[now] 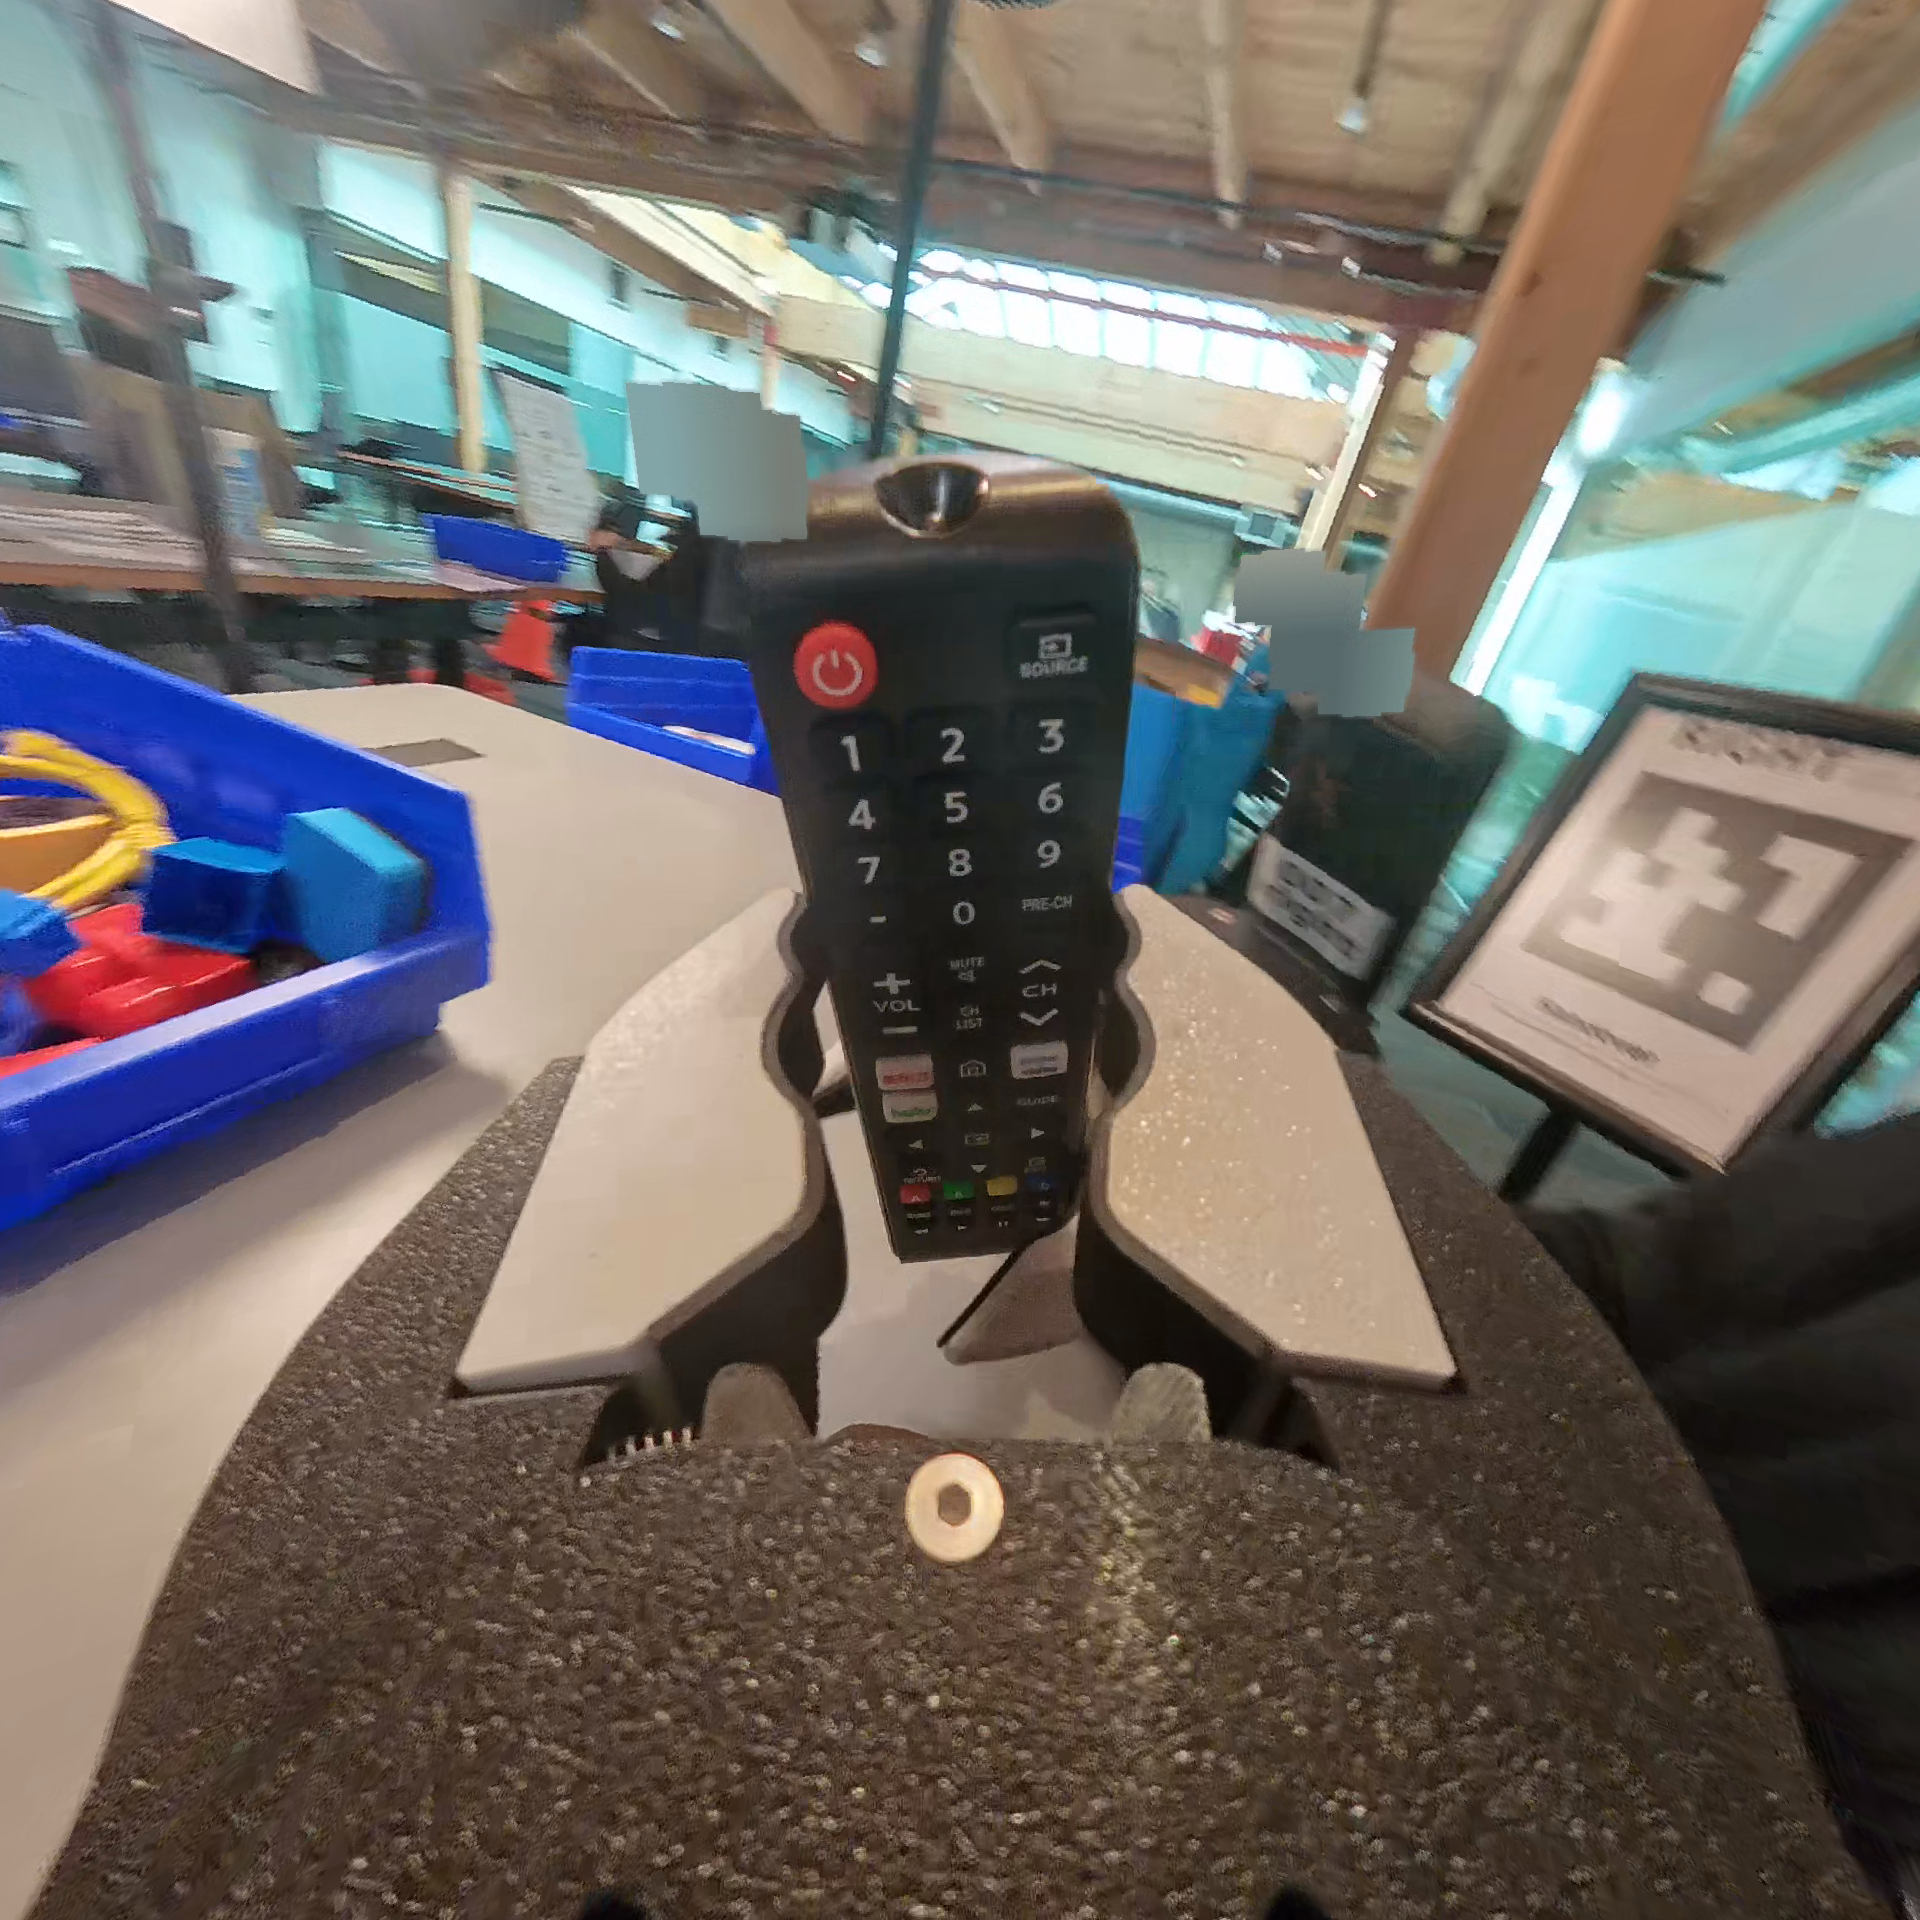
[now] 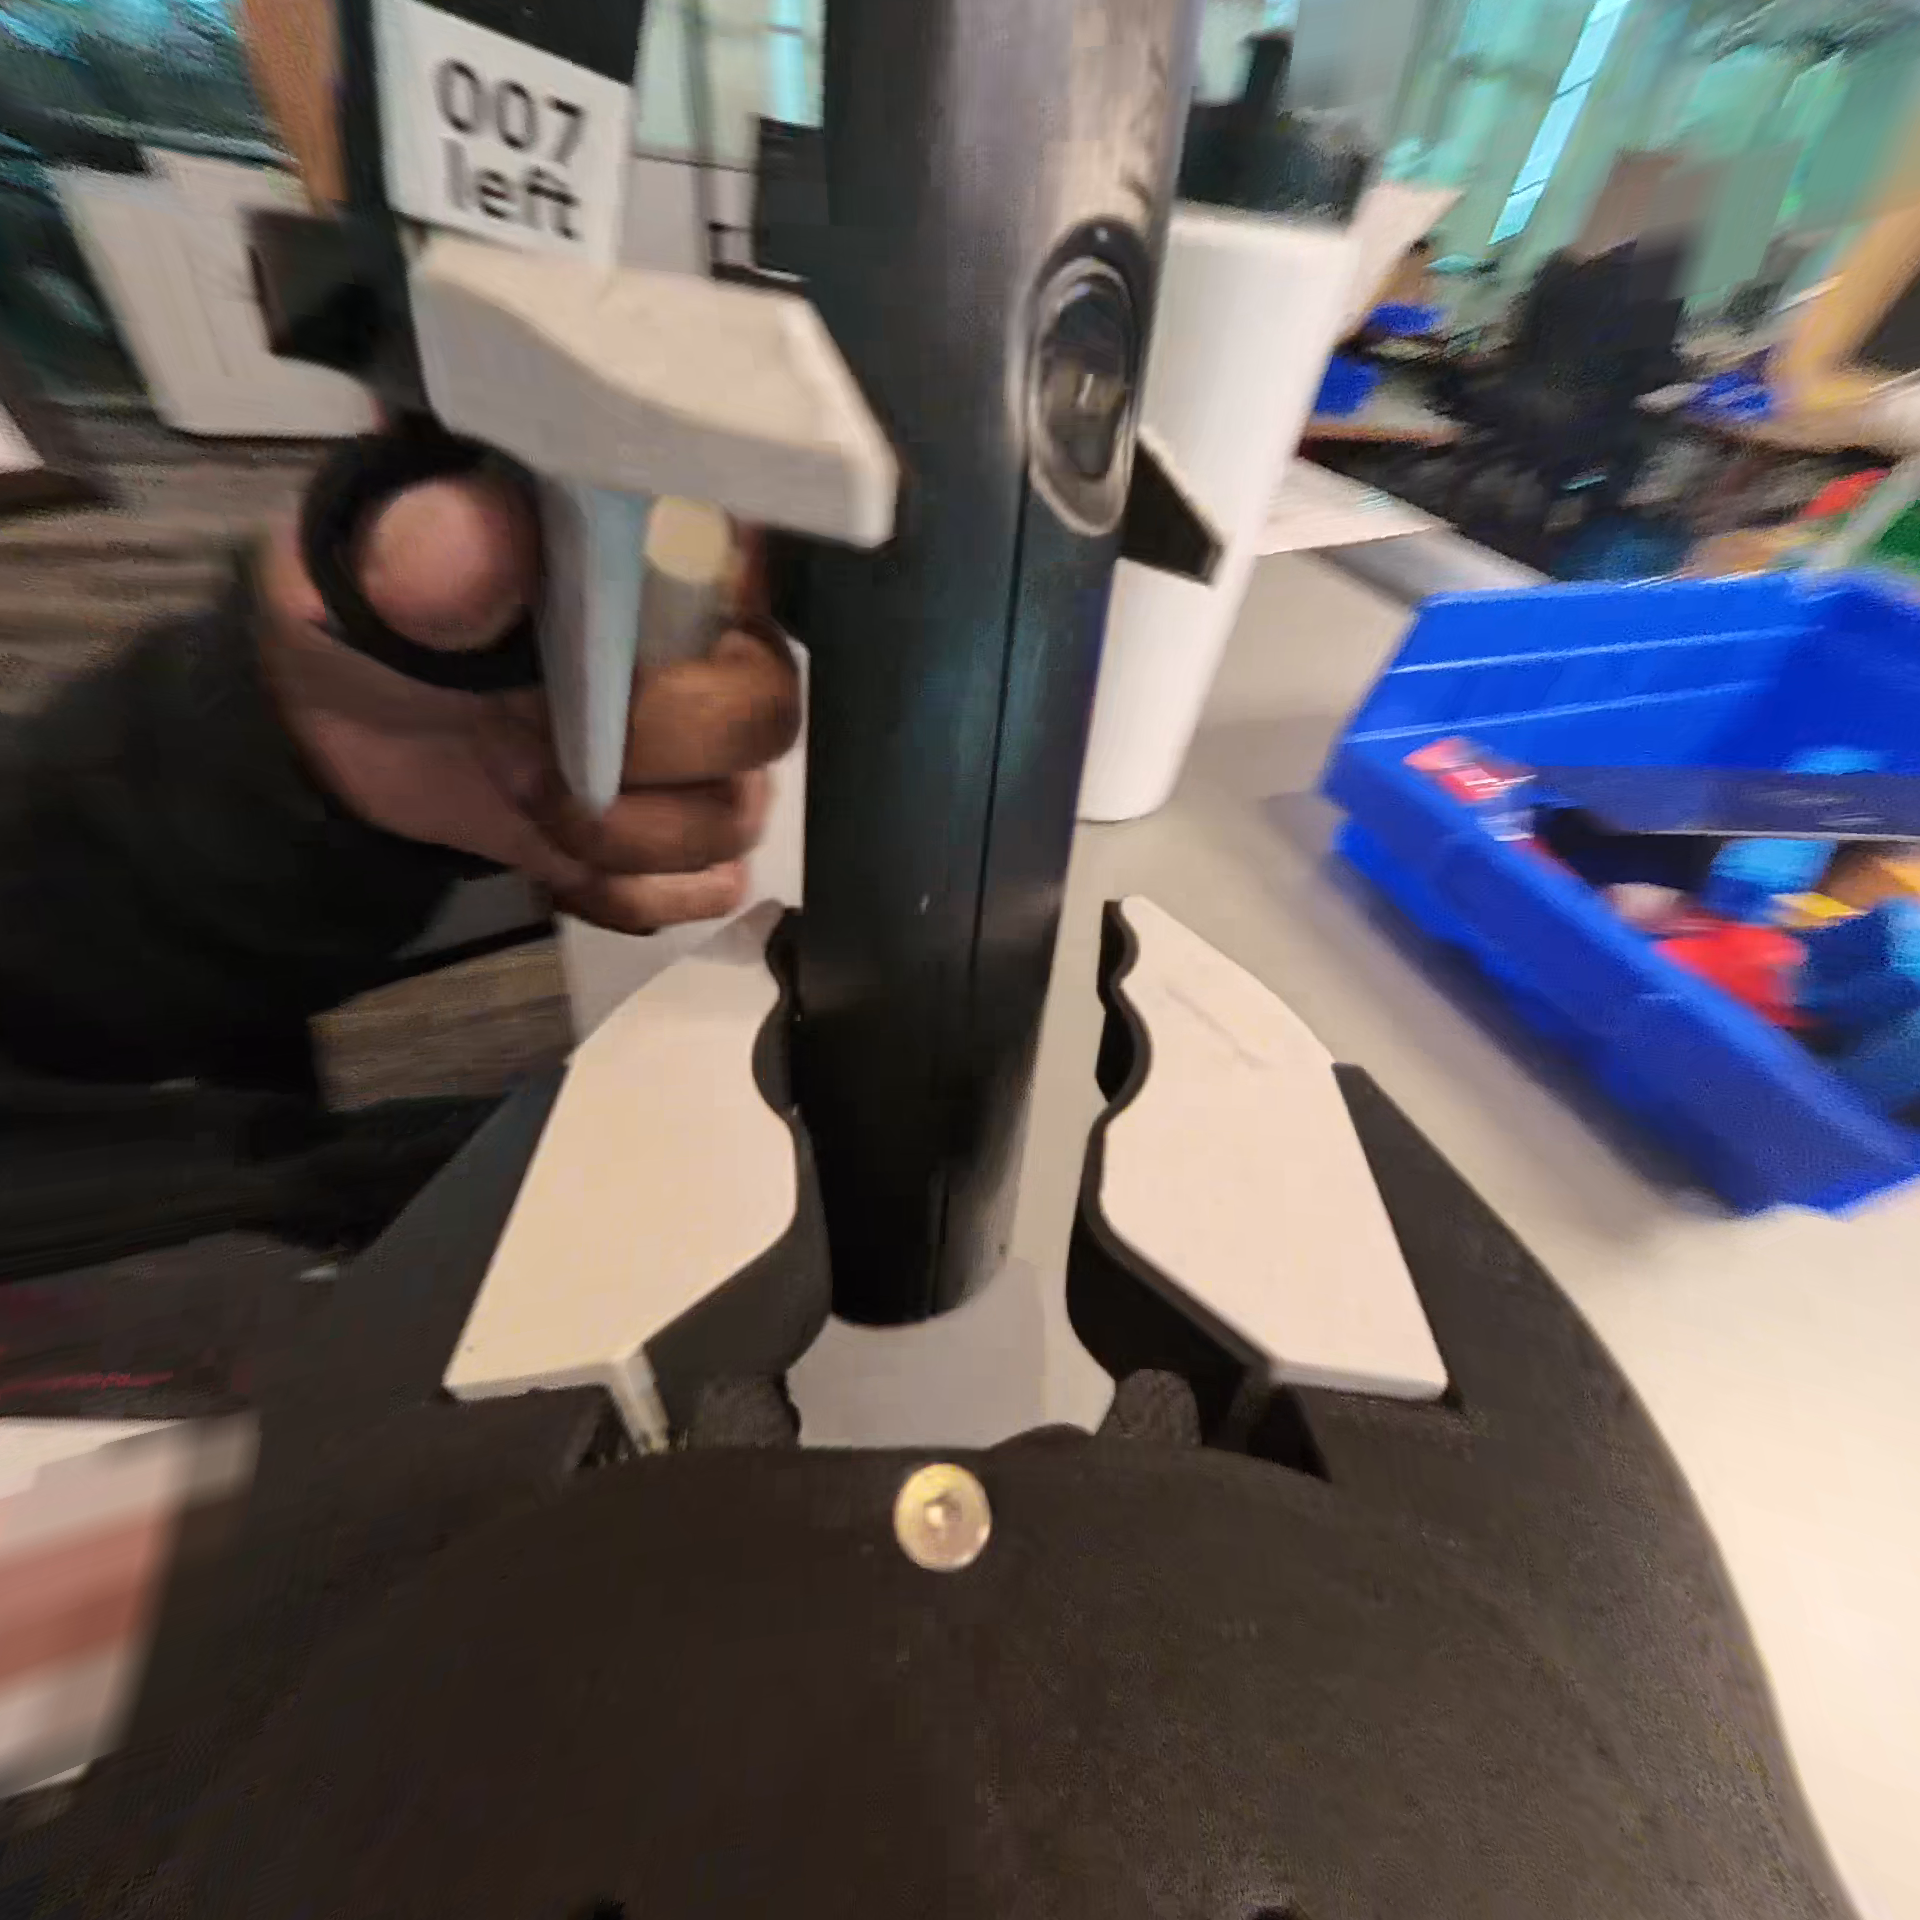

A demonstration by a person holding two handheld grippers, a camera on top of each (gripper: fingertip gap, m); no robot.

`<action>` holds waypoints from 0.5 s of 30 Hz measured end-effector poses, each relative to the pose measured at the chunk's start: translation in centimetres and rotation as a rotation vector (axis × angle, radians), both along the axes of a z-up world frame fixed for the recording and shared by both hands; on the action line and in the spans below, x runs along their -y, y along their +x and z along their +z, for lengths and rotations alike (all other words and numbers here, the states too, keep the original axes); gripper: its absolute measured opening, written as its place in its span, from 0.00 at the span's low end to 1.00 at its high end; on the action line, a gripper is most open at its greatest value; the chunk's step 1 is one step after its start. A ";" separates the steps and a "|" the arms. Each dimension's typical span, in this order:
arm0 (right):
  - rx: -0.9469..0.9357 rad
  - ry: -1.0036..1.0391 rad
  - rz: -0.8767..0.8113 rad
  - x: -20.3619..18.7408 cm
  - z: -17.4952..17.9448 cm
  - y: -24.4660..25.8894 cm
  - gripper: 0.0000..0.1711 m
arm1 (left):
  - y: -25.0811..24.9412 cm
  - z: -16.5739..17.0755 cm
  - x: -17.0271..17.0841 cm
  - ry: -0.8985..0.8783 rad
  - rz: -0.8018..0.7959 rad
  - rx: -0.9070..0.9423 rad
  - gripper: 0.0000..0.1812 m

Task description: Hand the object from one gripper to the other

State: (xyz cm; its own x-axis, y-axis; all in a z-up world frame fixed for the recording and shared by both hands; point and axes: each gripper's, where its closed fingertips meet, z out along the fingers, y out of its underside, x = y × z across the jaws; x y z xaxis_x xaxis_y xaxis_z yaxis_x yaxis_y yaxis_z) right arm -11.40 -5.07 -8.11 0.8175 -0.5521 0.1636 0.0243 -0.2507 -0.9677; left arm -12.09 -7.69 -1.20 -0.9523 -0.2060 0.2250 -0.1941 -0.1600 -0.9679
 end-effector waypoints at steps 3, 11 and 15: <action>0.190 -0.093 -0.163 0.9 0.8 1.1 0.33 | 1.8 0.7 -1.3 -0.038 0.166 -0.012 0.29; 0.387 -0.221 -0.378 1.5 0.7 2.4 0.16 | 2.3 1.0 -1.9 -0.067 0.254 -0.016 0.29; 0.287 -0.138 -0.280 1.5 0.9 2.0 0.14 | 1.5 1.8 -1.8 -0.083 0.159 0.037 0.28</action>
